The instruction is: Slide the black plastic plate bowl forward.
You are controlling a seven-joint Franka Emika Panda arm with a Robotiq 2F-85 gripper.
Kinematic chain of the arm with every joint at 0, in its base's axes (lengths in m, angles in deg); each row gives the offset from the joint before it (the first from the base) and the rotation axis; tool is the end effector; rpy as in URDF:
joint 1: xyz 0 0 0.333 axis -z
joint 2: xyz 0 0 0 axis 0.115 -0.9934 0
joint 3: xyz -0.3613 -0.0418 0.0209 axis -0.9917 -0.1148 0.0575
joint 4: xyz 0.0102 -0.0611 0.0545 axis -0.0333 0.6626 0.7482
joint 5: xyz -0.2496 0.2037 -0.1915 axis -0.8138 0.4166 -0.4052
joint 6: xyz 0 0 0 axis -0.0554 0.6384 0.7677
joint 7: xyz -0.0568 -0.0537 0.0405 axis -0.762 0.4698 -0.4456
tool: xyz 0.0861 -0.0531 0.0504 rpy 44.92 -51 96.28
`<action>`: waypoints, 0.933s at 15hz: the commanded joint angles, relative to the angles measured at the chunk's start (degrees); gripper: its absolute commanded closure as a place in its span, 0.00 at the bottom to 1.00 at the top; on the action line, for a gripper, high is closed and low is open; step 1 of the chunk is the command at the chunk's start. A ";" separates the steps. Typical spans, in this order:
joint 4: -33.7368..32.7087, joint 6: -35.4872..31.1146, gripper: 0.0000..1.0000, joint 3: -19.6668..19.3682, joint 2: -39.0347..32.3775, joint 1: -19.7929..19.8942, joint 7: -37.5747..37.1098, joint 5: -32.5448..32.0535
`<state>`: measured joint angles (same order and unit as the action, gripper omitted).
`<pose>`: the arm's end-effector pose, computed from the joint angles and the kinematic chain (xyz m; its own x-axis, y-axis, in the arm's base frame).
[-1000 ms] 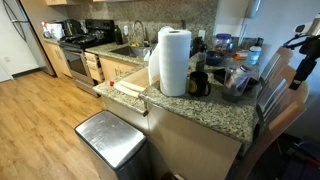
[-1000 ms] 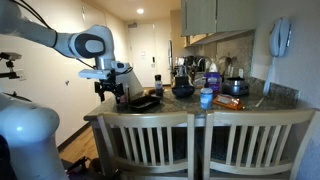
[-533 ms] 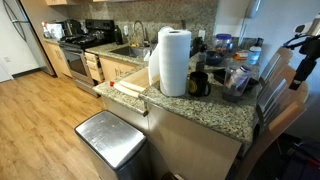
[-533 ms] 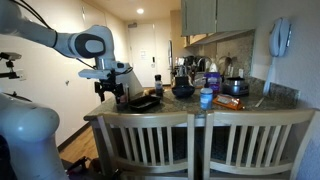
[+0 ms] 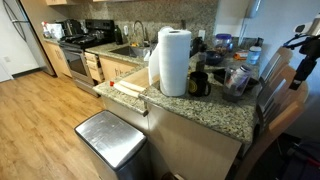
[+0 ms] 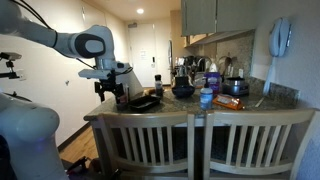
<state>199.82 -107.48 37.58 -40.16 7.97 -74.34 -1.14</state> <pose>0.2492 -0.0639 0.4771 0.9925 0.1143 0.0424 0.1172 -0.9902 -0.0761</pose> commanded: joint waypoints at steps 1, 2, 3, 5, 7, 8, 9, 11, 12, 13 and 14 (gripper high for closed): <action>-0.83 -1.06 0.00 -2.03 -2.04 3.34 -0.77 0.11; -1.81 -2.26 0.00 -4.38 -3.12 5.48 -1.24 0.04; -3.41 -2.33 0.00 -6.92 -4.02 7.29 -0.34 -0.56; -6.22 -2.39 0.00 -12.12 -5.27 10.60 1.28 -0.07; -7.34 -2.19 0.00 -17.67 -4.57 14.75 3.40 0.26; -6.00 -1.79 0.00 -13.51 -4.16 12.51 1.82 0.58; -6.76 -1.80 0.00 -15.81 -4.26 14.21 3.04 0.60; -7.35 -1.68 0.00 -17.62 -4.17 15.51 3.97 0.63; -6.68 -4.36 0.00 -17.95 -3.87 14.88 4.19 1.74; -5.68 -2.85 0.00 -19.15 0.10 17.36 5.03 1.68; -5.01 -6.40 0.00 -14.93 0.34 14.22 0.32 5.51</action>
<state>192.63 -109.90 18.94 -43.41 22.35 -71.28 -0.52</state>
